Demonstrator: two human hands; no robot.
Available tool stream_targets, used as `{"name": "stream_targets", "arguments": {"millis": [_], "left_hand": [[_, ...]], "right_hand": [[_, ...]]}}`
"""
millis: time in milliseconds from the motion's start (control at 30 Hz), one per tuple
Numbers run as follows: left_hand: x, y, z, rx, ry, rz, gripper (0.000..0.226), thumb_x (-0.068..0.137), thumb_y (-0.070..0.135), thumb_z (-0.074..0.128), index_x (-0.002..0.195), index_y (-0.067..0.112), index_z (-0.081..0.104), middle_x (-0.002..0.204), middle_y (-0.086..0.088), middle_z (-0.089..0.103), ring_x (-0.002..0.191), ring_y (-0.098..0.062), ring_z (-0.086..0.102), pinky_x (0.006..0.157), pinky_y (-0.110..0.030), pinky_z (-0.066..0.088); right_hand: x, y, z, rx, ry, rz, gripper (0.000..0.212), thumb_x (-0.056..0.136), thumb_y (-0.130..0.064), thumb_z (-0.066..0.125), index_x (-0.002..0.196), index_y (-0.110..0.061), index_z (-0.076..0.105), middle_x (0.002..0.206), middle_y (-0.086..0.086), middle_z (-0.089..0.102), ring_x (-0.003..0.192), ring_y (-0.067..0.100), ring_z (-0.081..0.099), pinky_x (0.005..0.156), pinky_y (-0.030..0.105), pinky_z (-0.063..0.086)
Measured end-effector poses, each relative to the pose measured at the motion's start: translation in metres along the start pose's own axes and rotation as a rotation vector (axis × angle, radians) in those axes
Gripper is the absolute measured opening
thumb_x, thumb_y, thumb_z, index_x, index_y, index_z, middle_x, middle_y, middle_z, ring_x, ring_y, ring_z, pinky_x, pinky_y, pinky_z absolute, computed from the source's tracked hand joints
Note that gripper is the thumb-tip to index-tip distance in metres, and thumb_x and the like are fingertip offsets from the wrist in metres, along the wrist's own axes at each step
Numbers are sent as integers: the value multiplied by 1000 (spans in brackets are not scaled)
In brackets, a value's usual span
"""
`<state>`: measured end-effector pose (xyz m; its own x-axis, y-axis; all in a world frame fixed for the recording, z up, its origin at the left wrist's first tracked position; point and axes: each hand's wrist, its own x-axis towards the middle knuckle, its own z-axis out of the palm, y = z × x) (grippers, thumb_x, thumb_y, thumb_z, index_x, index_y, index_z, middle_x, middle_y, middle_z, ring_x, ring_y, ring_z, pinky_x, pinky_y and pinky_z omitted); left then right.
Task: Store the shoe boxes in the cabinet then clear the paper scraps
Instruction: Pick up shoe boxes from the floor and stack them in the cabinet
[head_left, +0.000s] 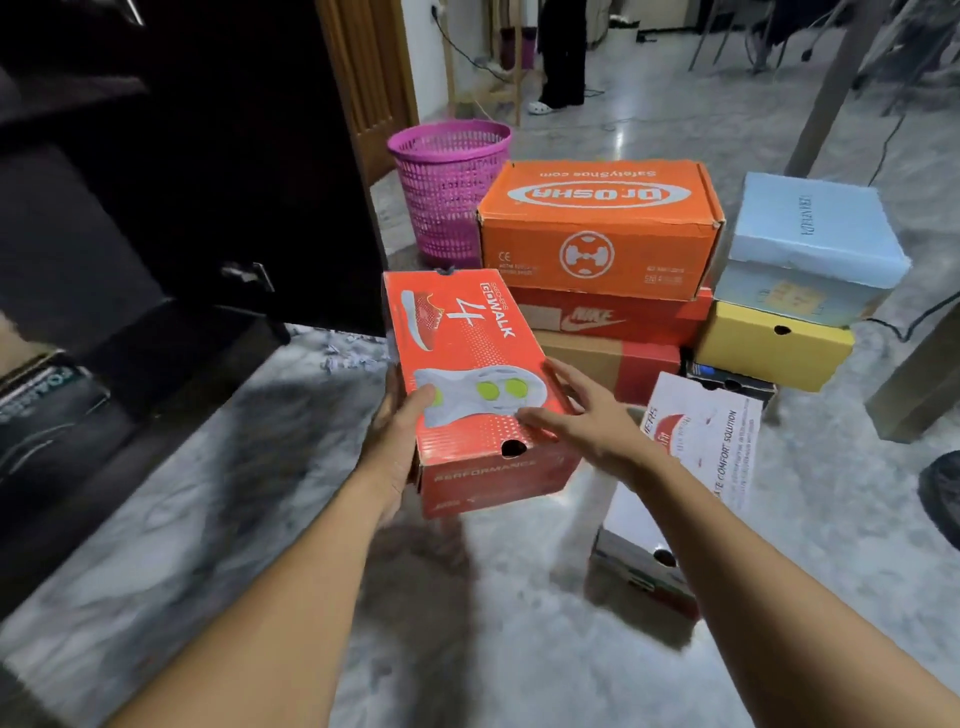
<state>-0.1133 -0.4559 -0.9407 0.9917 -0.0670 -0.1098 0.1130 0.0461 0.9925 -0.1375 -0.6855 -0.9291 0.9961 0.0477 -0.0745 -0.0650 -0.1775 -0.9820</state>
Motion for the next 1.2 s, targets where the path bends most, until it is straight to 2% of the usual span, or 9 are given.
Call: {"name": "stream_targets", "arguments": {"millis": [233, 333, 433, 533, 667, 767, 867, 1033, 1200], "left_hand": [[26, 53, -69, 17, 164, -8, 27, 96, 40, 50, 122, 46, 56, 107, 5, 73, 87, -16, 73, 66, -29, 56], [33, 79, -100, 17, 250, -37, 29, 93, 48, 51, 120, 45, 58, 102, 3, 75, 79, -14, 74, 53, -21, 52], [45, 102, -136, -18, 342, 22, 32, 93, 44, 53, 124, 46, 53, 103, 1, 74, 83, -21, 74, 66, -32, 59], [53, 118, -172, -9, 370, 113, 43, 89, 45, 54, 131, 45, 47, 113, -1, 70, 94, -24, 71, 82, -43, 59], [64, 120, -213, 80, 403, 178, 76, 73, 54, 58, 142, 53, 25, 137, 4, 56, 117, -24, 60, 99, -50, 49], [71, 115, -233, 137, 417, 174, 84, 70, 56, 61, 139, 65, 13, 146, 8, 48, 125, -22, 55, 106, -48, 43], [78, 108, -245, 188, 458, 160, 96, 72, 64, 61, 149, 50, 6, 154, 9, 35, 136, -16, 42, 114, -39, 34], [105, 79, -275, 294, 579, 61, 97, 78, 62, 65, 153, 44, 5, 156, 8, 32, 141, -14, 35, 111, -27, 29], [141, 59, -302, 288, 575, -28, 108, 66, 75, 67, 151, 47, 7, 150, 6, 43, 133, -16, 45, 112, -38, 38]], "right_hand": [[31, -53, 57, -82, -205, -145, 67, 70, -23, 86, 118, -49, 46, 110, -27, 60, 93, -10, 66, 74, 14, 54], [58, -87, 84, -165, -279, -133, 98, 58, -47, 88, 143, -38, 40, 117, -27, 53, 104, 4, 66, 90, 33, 57], [93, -126, 120, -238, -354, -117, 115, 58, -45, 89, 153, -28, 28, 133, -12, 53, 106, 10, 67, 95, 39, 56], [124, -161, 157, -300, -419, -155, 96, 74, -26, 83, 153, -22, 29, 124, -8, 55, 83, -1, 67, 71, 15, 55], [171, -189, 197, -411, -451, -216, 82, 85, -23, 75, 154, -20, 31, 105, -20, 55, 71, -11, 63, 63, 7, 49], [202, -191, 225, -493, -443, -262, 73, 88, -26, 74, 150, -20, 37, 95, -21, 58, 64, -12, 63, 58, 5, 46], [232, -183, 247, -510, -403, -296, 52, 87, -25, 73, 136, -23, 54, 81, -14, 64, 54, -12, 60, 51, 5, 41], [281, -149, 291, -424, -401, -263, 41, 70, -38, 75, 109, -27, 71, 82, -9, 73, 70, 4, 68, 71, 27, 57], [331, -115, 318, -380, -422, -278, 32, 84, -23, 77, 109, -38, 64, 89, -19, 67, 69, -10, 62, 60, 5, 43]]}}
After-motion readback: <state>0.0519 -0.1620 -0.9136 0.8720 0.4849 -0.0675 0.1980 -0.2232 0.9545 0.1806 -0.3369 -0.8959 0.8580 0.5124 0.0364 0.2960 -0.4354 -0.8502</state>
